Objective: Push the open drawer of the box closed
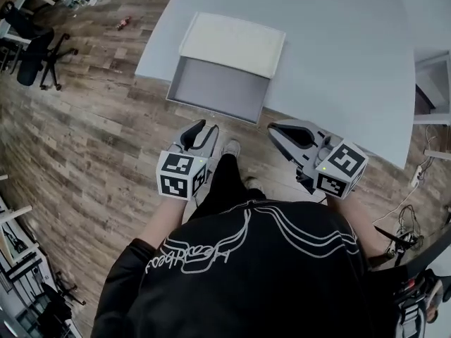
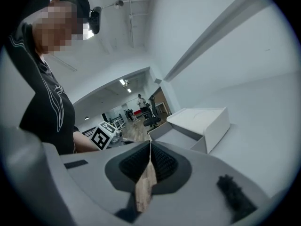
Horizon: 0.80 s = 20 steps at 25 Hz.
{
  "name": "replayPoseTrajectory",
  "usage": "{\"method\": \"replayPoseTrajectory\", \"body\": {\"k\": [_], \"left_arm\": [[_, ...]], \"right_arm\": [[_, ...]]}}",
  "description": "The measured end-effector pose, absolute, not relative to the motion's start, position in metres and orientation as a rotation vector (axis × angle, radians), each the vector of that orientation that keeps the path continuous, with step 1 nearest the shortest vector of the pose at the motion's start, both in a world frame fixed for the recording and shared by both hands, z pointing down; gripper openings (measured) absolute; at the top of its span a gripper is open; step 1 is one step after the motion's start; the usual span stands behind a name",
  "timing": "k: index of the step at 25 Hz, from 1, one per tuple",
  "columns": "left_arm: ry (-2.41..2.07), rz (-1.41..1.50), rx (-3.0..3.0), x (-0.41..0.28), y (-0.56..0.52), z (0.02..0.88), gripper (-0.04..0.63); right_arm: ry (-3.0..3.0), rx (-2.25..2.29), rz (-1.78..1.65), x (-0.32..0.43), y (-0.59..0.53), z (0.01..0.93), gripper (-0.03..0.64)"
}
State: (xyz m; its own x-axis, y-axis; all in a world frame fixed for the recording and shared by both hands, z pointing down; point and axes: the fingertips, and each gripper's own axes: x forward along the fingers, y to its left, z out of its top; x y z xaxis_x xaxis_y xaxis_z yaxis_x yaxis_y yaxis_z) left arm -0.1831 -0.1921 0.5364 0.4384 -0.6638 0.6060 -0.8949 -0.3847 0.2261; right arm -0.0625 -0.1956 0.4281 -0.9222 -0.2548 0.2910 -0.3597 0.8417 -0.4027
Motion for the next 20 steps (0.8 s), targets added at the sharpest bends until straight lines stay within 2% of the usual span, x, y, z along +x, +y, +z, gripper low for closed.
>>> {"method": "replayPoseTrajectory", "body": {"k": [7,12,20], "left_arm": [[-1.333,0.597,2.167,-0.187,-0.210,0.553,0.130],[-1.327,0.599,2.164,-0.184,-0.213,0.553,0.078],[-1.308,0.579,2.146,-0.190,-0.221,0.544,0.074]], "right_arm": [[-2.782,0.517,0.762,-0.058,-0.198,0.447,0.009],[-2.765,0.549,0.826,-0.054,-0.196,0.456,0.009],[-2.765,0.597,0.866,-0.050,-0.204,0.460,0.009]]}}
